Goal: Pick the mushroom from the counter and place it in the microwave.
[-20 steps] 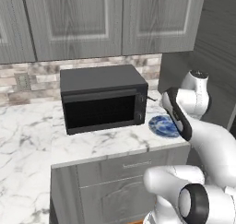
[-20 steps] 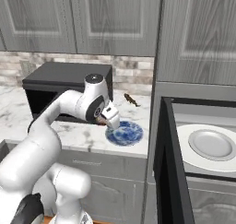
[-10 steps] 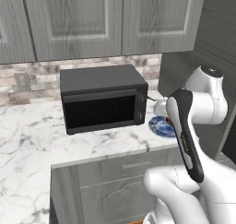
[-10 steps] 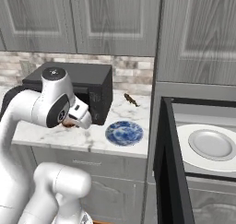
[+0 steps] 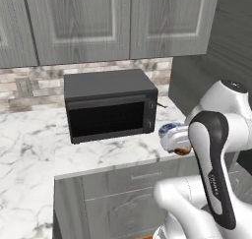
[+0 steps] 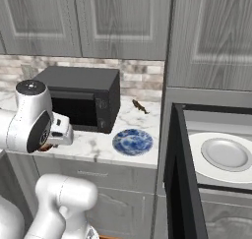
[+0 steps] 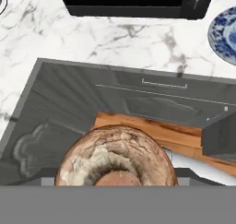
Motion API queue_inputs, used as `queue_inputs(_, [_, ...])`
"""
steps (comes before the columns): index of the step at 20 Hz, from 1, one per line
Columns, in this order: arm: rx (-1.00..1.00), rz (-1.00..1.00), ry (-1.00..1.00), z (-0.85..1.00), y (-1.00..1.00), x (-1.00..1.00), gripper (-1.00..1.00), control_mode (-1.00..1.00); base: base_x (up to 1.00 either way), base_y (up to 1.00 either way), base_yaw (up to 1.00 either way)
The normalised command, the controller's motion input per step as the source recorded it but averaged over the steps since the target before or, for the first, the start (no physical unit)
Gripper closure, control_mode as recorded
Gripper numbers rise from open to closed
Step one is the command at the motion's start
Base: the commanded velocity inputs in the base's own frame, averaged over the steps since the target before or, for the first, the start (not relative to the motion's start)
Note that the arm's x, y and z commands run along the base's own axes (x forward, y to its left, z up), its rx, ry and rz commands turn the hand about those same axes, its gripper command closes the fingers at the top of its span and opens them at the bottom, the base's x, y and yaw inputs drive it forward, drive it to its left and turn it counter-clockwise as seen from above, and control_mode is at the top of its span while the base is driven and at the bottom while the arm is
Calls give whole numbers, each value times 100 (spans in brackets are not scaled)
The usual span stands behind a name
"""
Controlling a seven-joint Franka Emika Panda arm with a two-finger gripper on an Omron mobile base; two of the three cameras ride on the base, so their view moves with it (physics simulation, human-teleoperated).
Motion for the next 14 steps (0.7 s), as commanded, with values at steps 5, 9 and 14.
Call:
queue_inputs(5, [0, 0, 0, 0, 0, -8, 100, -100, 0, 0, 0])
queue_inputs(9, [1, 0, -1, 0, 0, -22, 100, 100, -75, -11, 0])
queue_inputs(14, [0, 0, 0, 0, 0, 0, 100, 100, -100, -23, -8])
